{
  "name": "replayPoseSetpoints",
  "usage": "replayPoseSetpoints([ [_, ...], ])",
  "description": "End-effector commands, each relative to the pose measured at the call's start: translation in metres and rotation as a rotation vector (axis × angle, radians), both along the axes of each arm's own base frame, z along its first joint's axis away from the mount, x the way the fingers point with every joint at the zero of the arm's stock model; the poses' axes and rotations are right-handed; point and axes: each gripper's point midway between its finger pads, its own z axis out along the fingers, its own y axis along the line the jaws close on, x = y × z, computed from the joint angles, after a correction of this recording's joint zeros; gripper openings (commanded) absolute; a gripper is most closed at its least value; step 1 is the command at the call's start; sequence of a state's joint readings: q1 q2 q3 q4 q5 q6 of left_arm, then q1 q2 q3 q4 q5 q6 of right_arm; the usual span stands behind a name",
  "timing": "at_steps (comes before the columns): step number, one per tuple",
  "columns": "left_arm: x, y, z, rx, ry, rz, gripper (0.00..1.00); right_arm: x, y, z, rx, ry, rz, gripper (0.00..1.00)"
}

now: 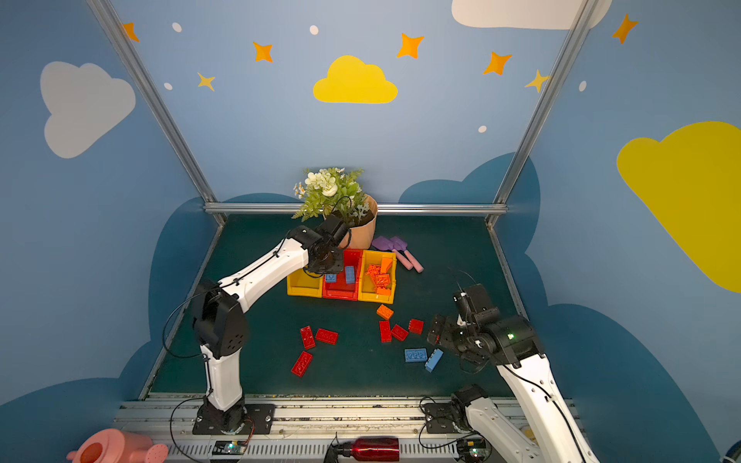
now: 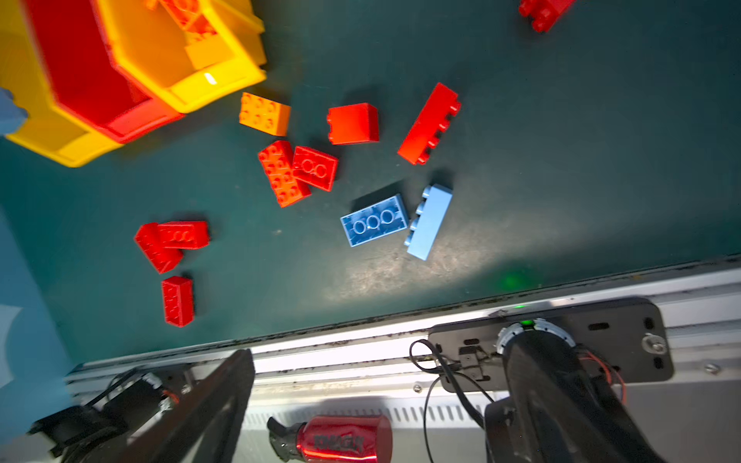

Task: Sort the legos into containers by color
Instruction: 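Carry the small blue brick over the red bin and release it, then move the right gripper to the blue 2x3 brick while the left withdraws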

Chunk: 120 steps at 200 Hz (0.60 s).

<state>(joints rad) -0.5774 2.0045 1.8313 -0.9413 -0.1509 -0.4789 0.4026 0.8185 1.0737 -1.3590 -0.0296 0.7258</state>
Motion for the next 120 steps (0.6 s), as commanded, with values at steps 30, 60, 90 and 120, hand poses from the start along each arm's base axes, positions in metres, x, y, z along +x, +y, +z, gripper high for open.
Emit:
replayPoseSetpoints([
  [30, 0.025, -0.004, -0.037, 0.025, 0.085, -0.043, 0.27, 0.0, -0.006, -0.007, -0.042, 0.013, -0.022, 0.97],
  [60, 0.038, -0.01, -0.044, 0.014, 0.108, -0.057, 0.59, 0.005, 0.0, -0.017, -0.043, 0.043, -0.015, 0.97],
  [90, 0.045, -0.017, -0.038, -0.025, 0.113, -0.066, 0.75, 0.012, 0.01, -0.027, -0.033, 0.082, -0.002, 0.97],
  [120, 0.045, -0.023, -0.019, -0.083, 0.101, -0.06, 0.82, 0.016, 0.032, -0.051, 0.019, 0.12, 0.02, 0.97],
])
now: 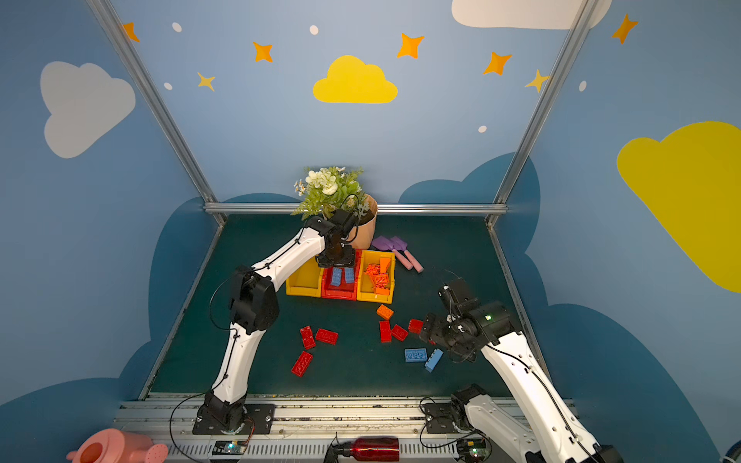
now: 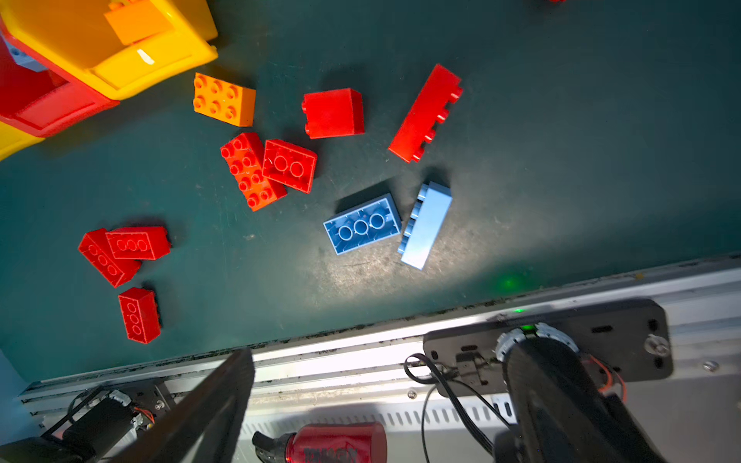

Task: Sort the legos into containers by color
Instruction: 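Move the right gripper to the blue 2x3 brick while the left withdraws, then grasp the blue 2x3 brick with the right gripper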

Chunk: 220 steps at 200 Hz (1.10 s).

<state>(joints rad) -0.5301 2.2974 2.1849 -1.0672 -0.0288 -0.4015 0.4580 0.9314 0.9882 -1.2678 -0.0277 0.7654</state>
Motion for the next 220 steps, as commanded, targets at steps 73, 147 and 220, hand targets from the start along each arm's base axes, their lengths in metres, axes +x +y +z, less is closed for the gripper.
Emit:
replayPoseSetpoints([
  [73, -0.028, 0.032, 0.069, -0.205, -0.096, 0.063, 1.0, 0.016, 0.042, -0.063, 0.057, 0.03, 0.184, 0.95],
  [147, -0.09, 0.129, 0.073, -0.236, -0.159, 0.254, 1.0, 0.02, 0.048, -0.102, -0.021, 0.151, 0.314, 0.95],
  [220, -0.13, 0.164, 0.069, -0.227, -0.191, 0.329, 1.0, 0.018, 0.047, -0.127, -0.053, 0.212, 0.346, 0.95],
])
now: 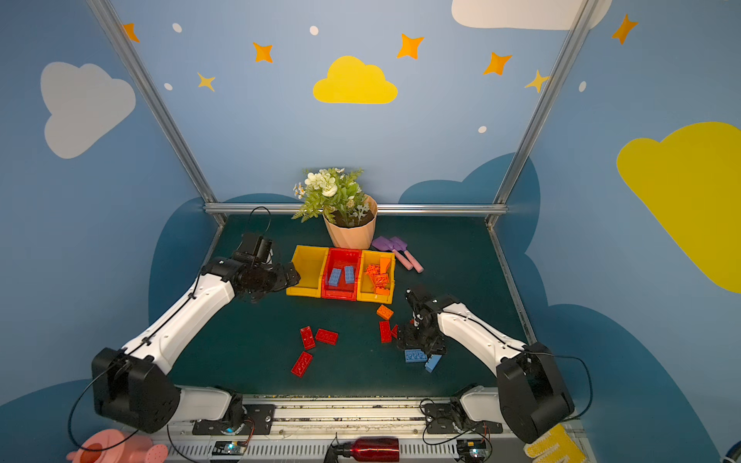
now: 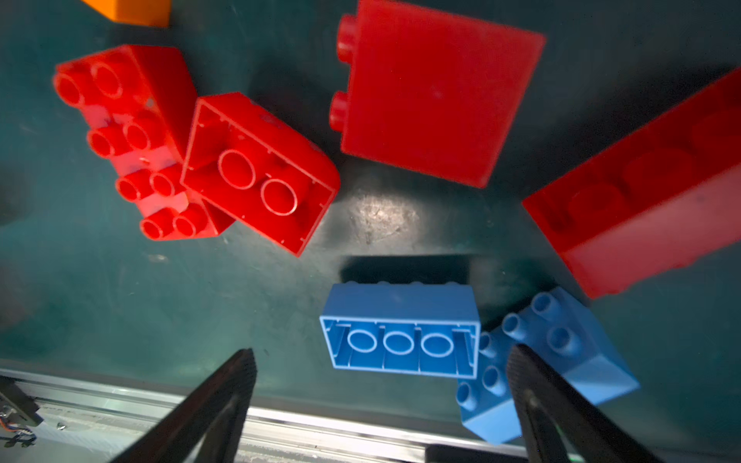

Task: Sort the legos into containers by color
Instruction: 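Grasp the blue 2x3 brick with the right gripper, then carry the blue 2x3 brick with the right gripper over the red bin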

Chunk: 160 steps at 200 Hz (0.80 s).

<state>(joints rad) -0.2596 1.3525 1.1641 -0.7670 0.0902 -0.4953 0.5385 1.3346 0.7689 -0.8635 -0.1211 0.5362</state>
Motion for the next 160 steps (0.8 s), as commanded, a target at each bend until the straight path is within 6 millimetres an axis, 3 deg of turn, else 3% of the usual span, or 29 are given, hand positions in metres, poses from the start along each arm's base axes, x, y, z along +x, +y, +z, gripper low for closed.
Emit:
replayPoseSetpoints([
  [1, -0.001, 0.007, 0.006, 0.0, -0.038, 0.028, 1.0, -0.002, 0.001, -0.01, -0.01, 0.018, 0.026, 0.95],
  [54, -0.015, 0.009, 0.003, -0.025, -0.026, 0.026, 1.0, -0.005, 0.006, -0.026, -0.041, 0.047, 0.008, 0.93],
  [104, -0.028, 0.002, -0.004, -0.08, -0.004, 0.011, 1.0, -0.01, 0.008, -0.039, -0.132, 0.052, -0.004, 0.8],
  [144, -0.038, 0.003, -0.003, -0.079, -0.008, -0.01, 1.0, -0.01, 0.011, -0.044, -0.228, 0.048, 0.015, 0.51],
  [160, -0.042, 0.004, -0.004, -0.077, -0.016, -0.013, 1.0, -0.009, 0.018, -0.04, -0.234, 0.037, 0.028, 0.46],
])
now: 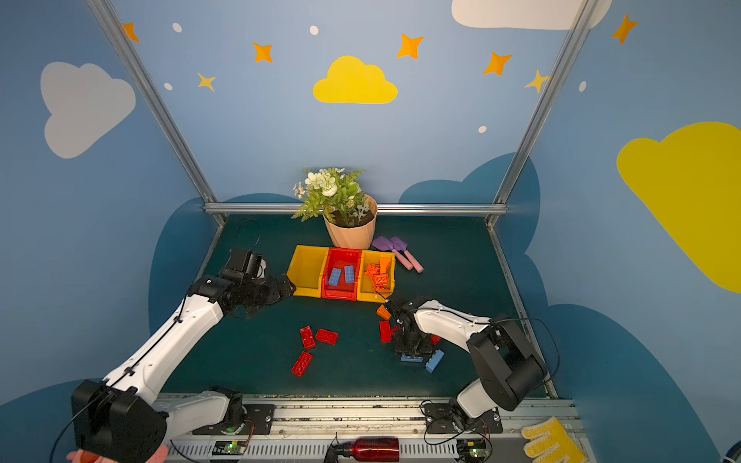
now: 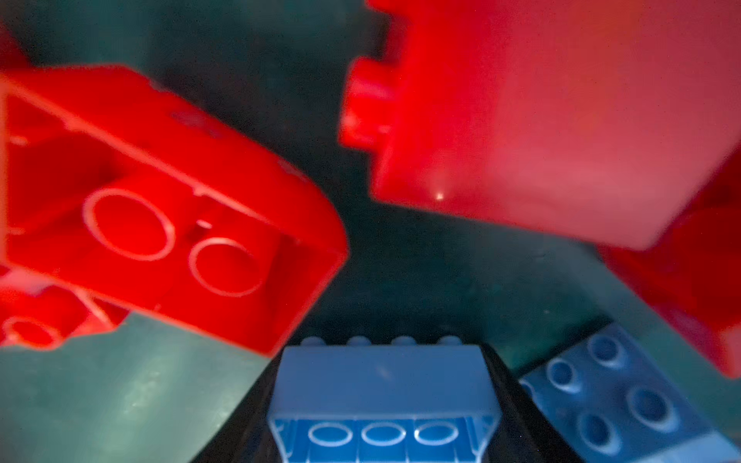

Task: Sort the legos into containers by color
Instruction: 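Carry the blue 2x3 brick with the right gripper over the red bin, then open the right gripper to drop the blue brick into the red bin, then move the right gripper back down to the light blue 1x4 brick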

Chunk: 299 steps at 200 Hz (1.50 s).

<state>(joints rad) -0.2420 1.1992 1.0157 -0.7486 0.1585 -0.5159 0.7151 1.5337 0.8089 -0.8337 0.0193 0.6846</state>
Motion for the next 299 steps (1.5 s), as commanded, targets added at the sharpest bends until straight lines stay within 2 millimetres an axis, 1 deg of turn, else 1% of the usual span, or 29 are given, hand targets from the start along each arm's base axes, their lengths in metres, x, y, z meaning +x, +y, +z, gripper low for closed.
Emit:
replayPoseSetpoints([
  [1, -0.007, 0.002, 0.003, -0.004, -0.014, -0.013, 1.0, -0.003, 0.007, -0.008, -0.037, 0.004, 0.001, 0.46],
  [22, -0.011, 0.003, 0.002, -0.003, -0.024, -0.011, 1.0, 0.003, 0.019, 0.011, -0.027, -0.024, 0.023, 0.44],
  [38, -0.012, 0.003, 0.003, -0.01, -0.035, -0.012, 1.0, 0.013, 0.034, 0.035, 0.004, -0.062, 0.043, 0.43],
  [55, -0.012, 0.003, 0.003, -0.012, -0.038, -0.013, 1.0, 0.029, 0.051, 0.061, 0.049, -0.111, 0.064, 0.44],
  [84, -0.015, 0.005, 0.004, -0.01, -0.027, -0.004, 1.0, 0.069, 0.093, 0.106, 0.134, -0.207, 0.13, 0.45],
  [104, -0.021, 0.008, 0.002, -0.002, -0.03, 0.0, 1.0, 0.101, 0.124, 0.125, 0.175, -0.265, 0.19, 0.45],
  [132, -0.029, 0.015, 0.001, 0.01, -0.028, 0.016, 1.0, 0.144, 0.16, 0.134, 0.199, -0.317, 0.262, 0.45],
  [152, -0.036, 0.021, 0.004, 0.022, -0.031, 0.027, 1.0, 0.171, 0.179, 0.134, 0.198, -0.352, 0.307, 0.45],
  [164, -0.039, 0.025, 0.007, 0.034, -0.037, 0.035, 1.0, 0.186, 0.185, 0.131, 0.187, -0.369, 0.317, 0.45],
  [171, -0.041, 0.027, 0.008, 0.041, -0.041, 0.041, 1.0, 0.195, 0.19, 0.132, 0.192, -0.384, 0.319, 0.45],
  [185, -0.044, 0.031, 0.012, 0.051, -0.051, 0.048, 1.0, 0.211, 0.198, 0.126, 0.2, -0.394, 0.324, 0.45],
  [214, -0.048, 0.038, 0.02, 0.073, -0.061, 0.059, 1.0, 0.238, 0.214, 0.113, 0.222, -0.404, 0.337, 0.47],
  [229, -0.049, 0.04, 0.022, 0.084, -0.063, 0.065, 1.0, 0.248, 0.222, 0.107, 0.234, -0.4, 0.341, 0.49],
  [239, -0.049, 0.042, 0.024, 0.088, -0.066, 0.069, 1.0, 0.25, 0.226, 0.103, 0.243, -0.387, 0.348, 0.52],
  [247, -0.049, 0.042, 0.025, 0.089, -0.068, 0.07, 1.0, 0.252, 0.228, 0.102, 0.248, -0.384, 0.349, 0.59],
  [259, -0.047, 0.043, 0.026, 0.09, -0.071, 0.072, 1.0, 0.253, 0.231, 0.104, 0.27, -0.379, 0.354, 0.73],
  [267, -0.046, 0.043, 0.026, 0.089, -0.073, 0.075, 1.0, 0.252, 0.232, 0.108, 0.284, -0.382, 0.357, 0.79],
  [278, -0.044, 0.042, 0.025, 0.086, -0.071, 0.073, 1.0, 0.25, 0.231, 0.116, 0.291, -0.391, 0.362, 0.84],
  [299, -0.041, 0.037, 0.021, 0.063, -0.068, 0.064, 1.0, 0.243, 0.223, 0.138, 0.292, -0.411, 0.36, 0.86],
])
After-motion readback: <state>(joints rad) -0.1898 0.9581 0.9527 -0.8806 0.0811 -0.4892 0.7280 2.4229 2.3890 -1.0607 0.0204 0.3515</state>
